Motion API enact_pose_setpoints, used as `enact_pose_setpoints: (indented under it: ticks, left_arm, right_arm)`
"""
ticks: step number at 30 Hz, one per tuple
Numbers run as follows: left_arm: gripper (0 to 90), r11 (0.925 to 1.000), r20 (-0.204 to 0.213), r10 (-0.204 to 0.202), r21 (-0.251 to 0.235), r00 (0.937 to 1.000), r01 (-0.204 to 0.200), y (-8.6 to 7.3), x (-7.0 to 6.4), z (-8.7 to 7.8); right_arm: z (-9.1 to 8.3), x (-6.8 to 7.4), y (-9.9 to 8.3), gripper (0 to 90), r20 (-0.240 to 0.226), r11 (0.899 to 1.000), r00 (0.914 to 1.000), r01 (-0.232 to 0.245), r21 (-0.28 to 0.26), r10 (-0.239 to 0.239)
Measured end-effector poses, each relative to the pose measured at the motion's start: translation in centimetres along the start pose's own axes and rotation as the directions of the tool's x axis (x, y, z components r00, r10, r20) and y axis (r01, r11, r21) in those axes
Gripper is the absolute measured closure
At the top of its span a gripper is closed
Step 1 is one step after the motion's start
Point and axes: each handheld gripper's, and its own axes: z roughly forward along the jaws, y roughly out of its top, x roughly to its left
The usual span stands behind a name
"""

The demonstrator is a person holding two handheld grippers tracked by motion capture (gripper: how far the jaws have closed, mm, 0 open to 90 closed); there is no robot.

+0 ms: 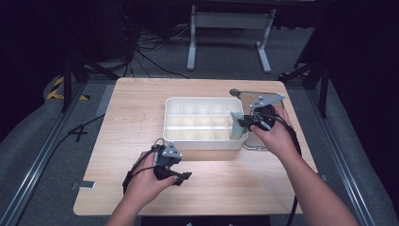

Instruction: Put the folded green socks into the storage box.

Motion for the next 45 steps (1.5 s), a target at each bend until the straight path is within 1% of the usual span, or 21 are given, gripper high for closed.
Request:
enact_pose_setpoints:
  ticks: [1,4,9,13,14,16,18,22,25,28,31,34,36,40,42,44,45]
  left_arm:
    - [34.4,1.0,0.0,0.001,-0.005,1.0,-0.001,0.0,0.1,-0.1]
    - [33.8,0.9998,-0.002,-0.005,-0.018,1.0,0.005,-0.1,0.2,-0.2]
    - [33.7,0.9999,-0.007,-0.01,-0.009,0.9999,0.01,-0.1,0.3,-0.4]
    - [32.6,0.9997,-0.013,-0.009,-0.021,0.9999,0.009,-0.1,0.3,-0.3]
    - [32.1,0.9998,-0.02,-0.003,-0.017,0.9998,0.003,-0.1,0.3,-0.3]
    - [31.4,0.9998,-0.02,-0.006,-0.019,0.9998,0.006,-0.1,0.4,-0.3]
    - [31.4,0.9998,-0.019,-0.002,-0.02,0.9998,0.002,-0.1,0.4,-0.3]
    - [31.4,0.9998,-0.015,-0.006,-0.02,0.9999,0.006,-0.1,0.4,-0.3]
    - [31.4,0.9997,-0.015,-0.004,-0.022,0.9999,0.003,-0.1,0.5,-0.3]
    - [31.4,0.9996,-0.017,-0.014,-0.024,0.9998,0.013,-0.1,0.5,-0.3]
    - [31.5,0.9997,-0.018,-0.011,-0.021,0.9998,0.011,-0.1,0.5,-0.3]
    - [31.5,0.9997,-0.019,-0.012,-0.022,0.9998,0.011,-0.1,0.5,-0.3]
    - [31.5,0.9997,-0.017,-0.012,-0.02,0.9998,0.012,-0.1,0.5,-0.3]
    - [31.5,0.9998,-0.015,-0.012,-0.018,0.9998,0.012,-0.1,0.4,-0.2]
    - [31.5,0.9997,-0.014,-0.013,-0.019,0.9998,0.013,-0.1,0.4,-0.2]
    - [31.6,0.9998,-0.013,-0.012,-0.018,0.9998,0.012,-0.1,0.4,-0.1]
    - [31.5,0.9998,-0.013,-0.011,-0.018,0.9999,0.011,-0.1,0.4,-0.1]
  right_arm:
    - [0.3,-0.1,0.1,73.6,0.002,1.0,1.0,-0.002,0.008,0.002]
    - [1.1,-0.3,0.1,73.6,0.013,1.0,0.9998,0.015,0.022,-0.015]
    - [1.9,-0.4,0.0,73.7,0.022,0.998,0.9994,0.027,0.051,-0.028]
    - [2.5,-0.3,-0.1,73.6,0.029,0.995,0.9985,0.045,0.086,-0.047]
    - [2.6,-0.3,-0.2,73.6,0.03,0.995,0.9985,0.043,0.091,-0.046]
    - [2.9,-0.2,-0.4,73.5,0.027,0.995,0.999,0.033,0.097,-0.036]
    - [3.2,-0.1,-0.6,73.5,0.026,0.993,0.9989,0.037,0.11,-0.04]
    - [3.8,0.2,-0.8,73.5,0.028,0.989,0.9979,0.053,0.141,-0.058]
    - [4.1,0.4,-1.0,73.5,0.035,0.986,0.9979,0.048,0.161,-0.055]
    - [4.4,0.6,-1.2,73.6,0.034,0.983,0.9982,0.042,0.178,-0.049]
    - [4.8,0.8,-1.2,73.8,0.039,0.977,0.9978,0.045,0.209,-0.055]
    - [5.3,1.0,-1.3,74.0,0.032,0.97,0.9977,0.051,0.239,-0.06]
    - [5.5,1.2,-1.3,74.1,0.028,0.965,0.9982,0.045,0.26,-0.054]
    - [5.8,1.4,-1.2,74.4,0.027,0.956,0.9981,0.045,0.289,-0.055]
    - [5.9,1.5,-1.2,74.6,0.026,0.954,0.9984,0.04,0.296,-0.05]
    - [6.3,1.4,-1.3,74.9,0.025,0.946,0.9987,0.034,0.323,-0.045]
    - [6.5,1.4,-1.4,75.0,0.023,0.944,0.9989,0.03,0.329,-0.04]
